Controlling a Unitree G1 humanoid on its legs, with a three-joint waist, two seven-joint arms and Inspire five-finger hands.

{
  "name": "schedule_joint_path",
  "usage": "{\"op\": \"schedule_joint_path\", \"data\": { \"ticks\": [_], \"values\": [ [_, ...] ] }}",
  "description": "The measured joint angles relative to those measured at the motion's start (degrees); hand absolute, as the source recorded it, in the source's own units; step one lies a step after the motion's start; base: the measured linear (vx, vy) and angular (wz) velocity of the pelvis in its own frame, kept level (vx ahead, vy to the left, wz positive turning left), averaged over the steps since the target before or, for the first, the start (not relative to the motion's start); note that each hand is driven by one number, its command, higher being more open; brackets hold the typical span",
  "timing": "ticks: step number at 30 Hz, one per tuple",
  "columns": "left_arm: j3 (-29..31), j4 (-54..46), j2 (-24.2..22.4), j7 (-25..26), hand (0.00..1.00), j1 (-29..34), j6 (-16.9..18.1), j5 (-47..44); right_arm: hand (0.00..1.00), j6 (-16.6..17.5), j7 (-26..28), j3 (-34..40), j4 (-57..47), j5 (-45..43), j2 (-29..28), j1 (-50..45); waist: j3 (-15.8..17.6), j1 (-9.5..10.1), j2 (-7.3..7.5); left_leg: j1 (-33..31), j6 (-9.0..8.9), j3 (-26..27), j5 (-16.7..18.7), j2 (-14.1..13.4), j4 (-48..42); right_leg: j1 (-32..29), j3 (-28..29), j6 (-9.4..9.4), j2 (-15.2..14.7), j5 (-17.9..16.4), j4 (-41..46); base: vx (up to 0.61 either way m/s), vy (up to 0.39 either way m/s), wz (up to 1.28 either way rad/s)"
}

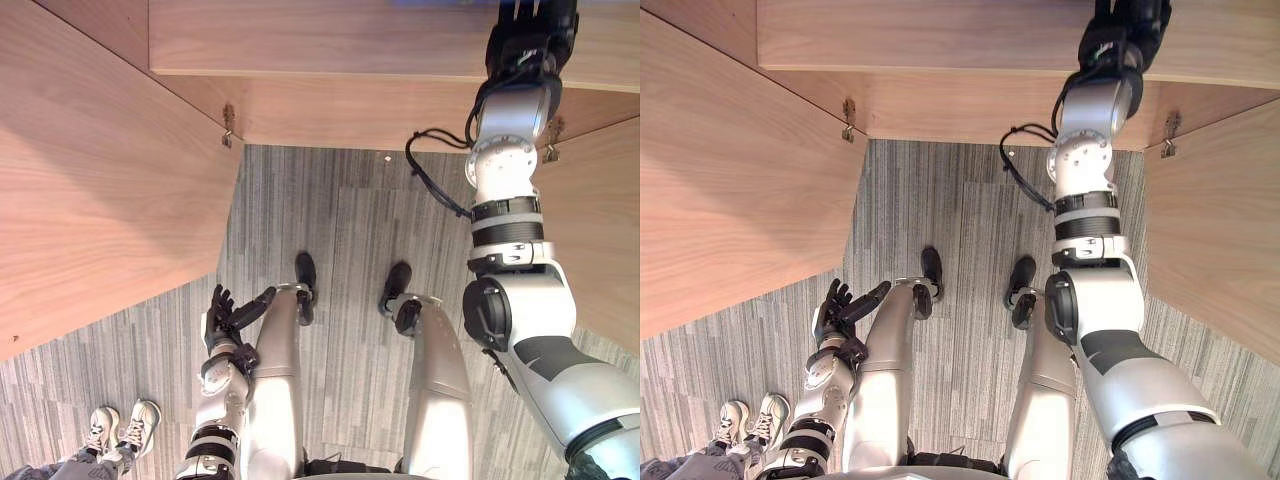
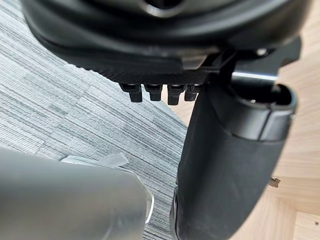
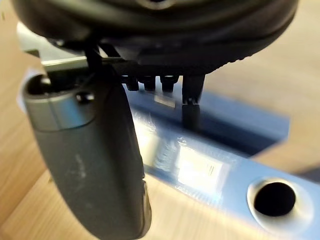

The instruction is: Walk over to the cabinet, pick up the folder, carry it to the office cabinet, place the folder inside the office cabinet, then close the office cabinet door

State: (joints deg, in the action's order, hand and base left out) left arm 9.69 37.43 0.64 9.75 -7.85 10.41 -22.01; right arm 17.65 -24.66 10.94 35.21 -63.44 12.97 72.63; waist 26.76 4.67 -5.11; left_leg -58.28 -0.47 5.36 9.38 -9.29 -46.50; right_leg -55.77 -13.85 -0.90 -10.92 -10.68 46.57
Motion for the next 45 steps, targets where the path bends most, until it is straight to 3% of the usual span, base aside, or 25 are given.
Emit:
{"op": "schedule_joint_path", "data": {
  "ticks": [8, 19, 20, 28, 35, 45],
  "values": [
    [-0.1, 1.3, -0.1, 0.0, 1.00, -0.1, 0.0, -0.5, 1.00, -1.4, -0.2, -2.1, 0.2, 0.7, -0.6, 0.0, -0.1, -0.76, 0.01, 3.8, -0.04, 0.8, 0.0, -0.6, 2.5, 4.1, -0.1, 0.35, 1.0, 0.7, -3.6, 0.02, -0.010, -0.04],
    [-0.3, 2.8, -0.1, -0.3, 1.00, -1.1, 0.8, -0.6, 1.00, -9.5, 4.8, -13.8, 9.5, 12.0, 3.8, 3.7, -0.3, -1.79, 0.00, 5.1, -0.13, 1.6, 0.0, -1.4, 3.7, 5.1, 0.0, 0.18, 1.9, 0.9, -5.0, -0.01, -0.030, -0.03],
    [-0.3, 3.1, 0.0, -0.4, 1.00, -1.1, 1.0, -0.6, 0.00, -10.2, 5.6, -15.4, 10.3, 13.9, 4.6, 3.7, -0.3, -1.88, 0.00, 5.1, -0.14, 1.6, 0.0, -1.4, 3.8, 5.1, 0.0, 0.22, 1.9, 0.9, -5.2, 0.00, 0.000, 0.00],
    [-1.4, 4.2, 0.8, -1.4, 1.00, -1.2, 1.4, -1.6, 0.00, -12.6, 10.2, -20.4, 12.6, 24.8, 10.5, 0.8, -0.3, -2.32, 0.06, 5.8, -0.15, 1.7, 0.1, -1.4, 4.2, 6.2, -0.2, 0.49, 2.0, 1.1, -5.9, 0.00, 0.000, 0.00],
    [-2.9, 4.9, 1.7, -3.0, 1.00, -1.2, 2.1, -1.6, 0.00, -12.4, 15.6, -22.7, 3.8, 25.3, 14.1, -9.0, -0.3, -2.51, 0.08, 6.0, -0.21, 2.4, 0.1, -1.5, 4.3, 6.0, 0.2, 0.50, 2.0, 1.1, -5.9, -0.03, -0.029, -0.02],
    [-4.0, 5.1, 2.3, -3.8, 1.00, -1.2, 2.5, -1.5, 0.00, -11.6, 19.7, -26.7, 0.8, 25.5, 15.6, -12.6, -0.4, -2.25, 0.26, 6.1, -0.22, 2.9, 0.1, -1.6, 4.7, 5.5, 0.6, 0.52, 2.1, 1.1, -5.9, -0.01, -0.012, -0.01]
  ]
}}
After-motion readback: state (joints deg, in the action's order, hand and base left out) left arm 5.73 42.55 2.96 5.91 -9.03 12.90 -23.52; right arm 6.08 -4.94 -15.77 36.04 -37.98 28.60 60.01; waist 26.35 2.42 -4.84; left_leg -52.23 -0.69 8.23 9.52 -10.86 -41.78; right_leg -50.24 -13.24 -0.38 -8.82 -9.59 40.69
